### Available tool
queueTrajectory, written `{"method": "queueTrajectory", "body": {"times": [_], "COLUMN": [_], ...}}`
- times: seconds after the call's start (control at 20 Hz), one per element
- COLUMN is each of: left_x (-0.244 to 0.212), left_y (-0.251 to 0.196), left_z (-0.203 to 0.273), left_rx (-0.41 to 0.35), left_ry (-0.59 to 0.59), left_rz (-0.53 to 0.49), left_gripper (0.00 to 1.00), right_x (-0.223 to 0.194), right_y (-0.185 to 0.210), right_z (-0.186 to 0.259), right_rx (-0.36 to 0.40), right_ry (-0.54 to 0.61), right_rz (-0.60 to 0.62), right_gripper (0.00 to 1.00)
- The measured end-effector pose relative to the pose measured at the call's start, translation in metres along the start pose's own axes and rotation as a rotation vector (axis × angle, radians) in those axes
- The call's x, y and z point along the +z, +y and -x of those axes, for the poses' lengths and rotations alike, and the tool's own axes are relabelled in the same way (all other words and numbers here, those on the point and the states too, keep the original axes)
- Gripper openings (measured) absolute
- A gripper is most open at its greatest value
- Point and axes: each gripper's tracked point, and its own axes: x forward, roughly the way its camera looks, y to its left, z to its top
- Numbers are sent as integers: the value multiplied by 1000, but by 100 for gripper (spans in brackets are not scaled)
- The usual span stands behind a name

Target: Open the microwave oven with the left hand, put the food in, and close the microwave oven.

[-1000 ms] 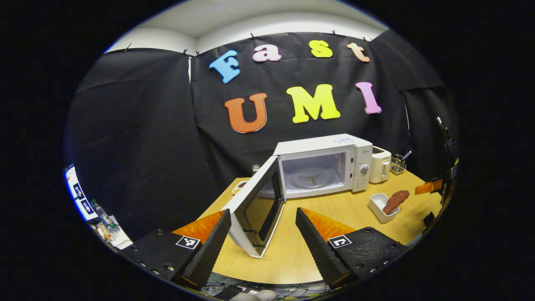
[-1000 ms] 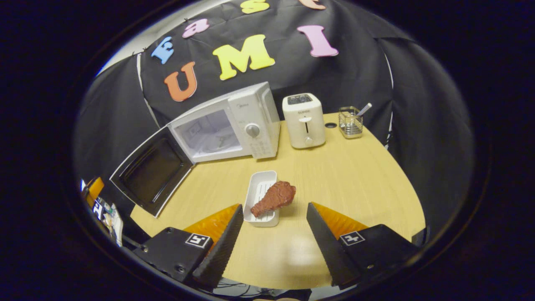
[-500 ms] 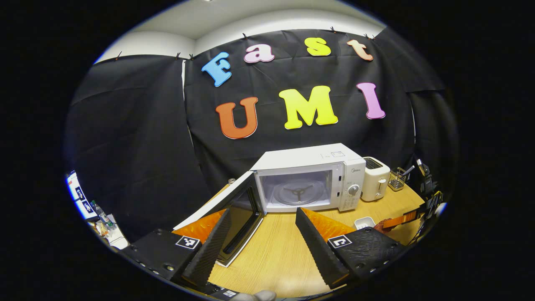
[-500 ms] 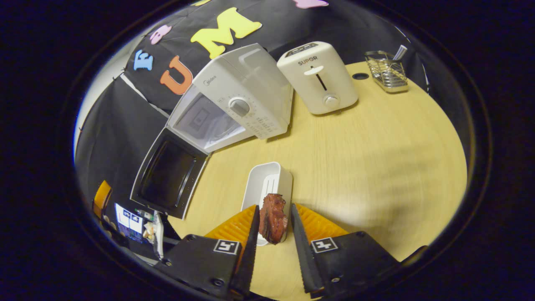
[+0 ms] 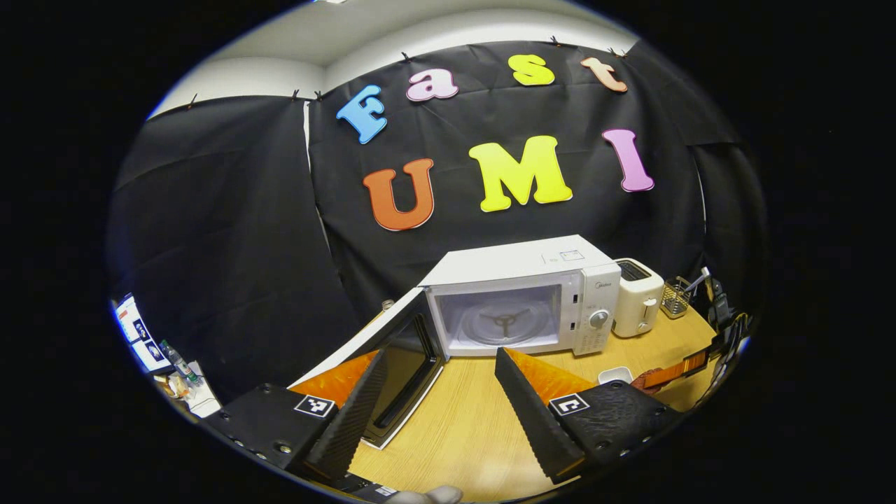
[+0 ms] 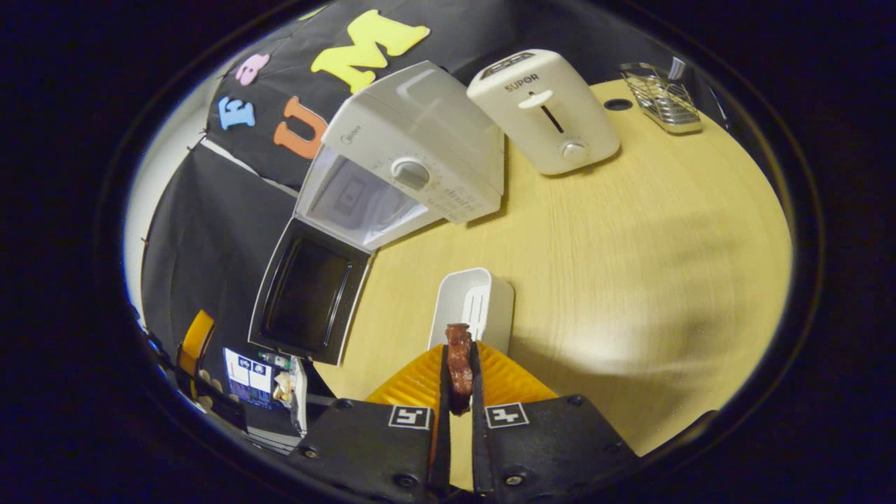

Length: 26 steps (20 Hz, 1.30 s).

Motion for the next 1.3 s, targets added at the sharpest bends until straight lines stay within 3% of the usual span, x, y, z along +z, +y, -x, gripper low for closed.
{"method": "queueTrajectory", "body": {"times": [0.25, 0.55, 0.95, 1.3], "left_x": [7, -1, -18, -39], "left_y": [4, 15, 42, 74], "left_z": [-8, -4, 8, 12], "left_rx": [-51, -181, -351, -387], "left_ry": [-27, -20, -3, 19], "left_rz": [13, -23, -65, -99], "left_gripper": [95, 95, 95, 95], "right_x": [28, 66, 83, 121], "right_y": [48, 128, 198, 229], "right_z": [16, 2, -113, -204], "right_rx": [26, 57, 26, -1], "right_ry": [-97, -326, -568, -717], "right_rz": [30, -70, -276, -414], "right_gripper": [15, 15, 15, 15]}}
